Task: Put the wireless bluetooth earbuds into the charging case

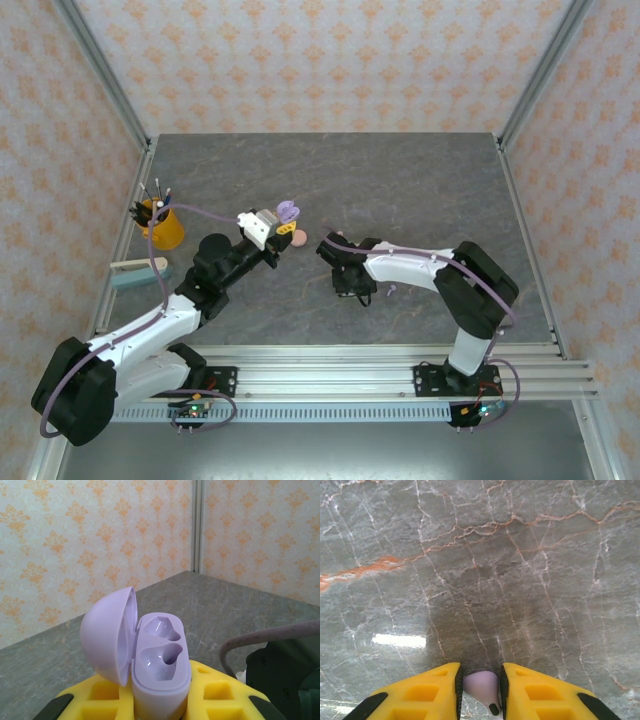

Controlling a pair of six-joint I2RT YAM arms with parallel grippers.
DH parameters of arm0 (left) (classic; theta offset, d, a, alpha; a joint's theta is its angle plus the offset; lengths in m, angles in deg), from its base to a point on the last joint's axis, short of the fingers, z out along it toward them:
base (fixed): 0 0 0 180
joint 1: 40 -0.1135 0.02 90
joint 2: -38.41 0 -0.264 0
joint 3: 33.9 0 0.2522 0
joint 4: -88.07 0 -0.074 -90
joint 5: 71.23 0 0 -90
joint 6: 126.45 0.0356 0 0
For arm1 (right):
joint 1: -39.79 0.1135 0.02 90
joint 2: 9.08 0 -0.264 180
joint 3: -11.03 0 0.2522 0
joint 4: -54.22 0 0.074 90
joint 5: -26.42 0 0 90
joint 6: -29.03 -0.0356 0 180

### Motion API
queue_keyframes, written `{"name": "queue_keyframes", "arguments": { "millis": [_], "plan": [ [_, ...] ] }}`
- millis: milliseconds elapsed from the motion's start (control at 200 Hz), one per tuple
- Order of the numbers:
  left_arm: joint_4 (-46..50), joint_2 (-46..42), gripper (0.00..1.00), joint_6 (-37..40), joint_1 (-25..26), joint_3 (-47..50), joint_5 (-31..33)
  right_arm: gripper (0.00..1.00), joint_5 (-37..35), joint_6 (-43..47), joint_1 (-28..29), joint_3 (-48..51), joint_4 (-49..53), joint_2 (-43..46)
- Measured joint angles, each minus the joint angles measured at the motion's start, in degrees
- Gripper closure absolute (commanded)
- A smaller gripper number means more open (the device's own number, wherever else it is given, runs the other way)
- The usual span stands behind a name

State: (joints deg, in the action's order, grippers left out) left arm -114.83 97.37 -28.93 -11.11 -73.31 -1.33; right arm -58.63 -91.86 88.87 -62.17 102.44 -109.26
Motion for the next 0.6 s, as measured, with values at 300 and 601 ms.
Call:
{"name": "queue_keyframes", "arguments": {
  "millis": [300,601],
  "plan": [
    [0.0,0.0,1.00,0.0,0.0,0.0,0.0,0.86,0.2,-0.4,-0.1,0.6,0.0,0.9],
    [0.0,0.0,1.00,0.0,0.0,0.0,0.0,0.86,0.1,-0.6,-0.2,1.5,0.0,2.3]
  ]
}}
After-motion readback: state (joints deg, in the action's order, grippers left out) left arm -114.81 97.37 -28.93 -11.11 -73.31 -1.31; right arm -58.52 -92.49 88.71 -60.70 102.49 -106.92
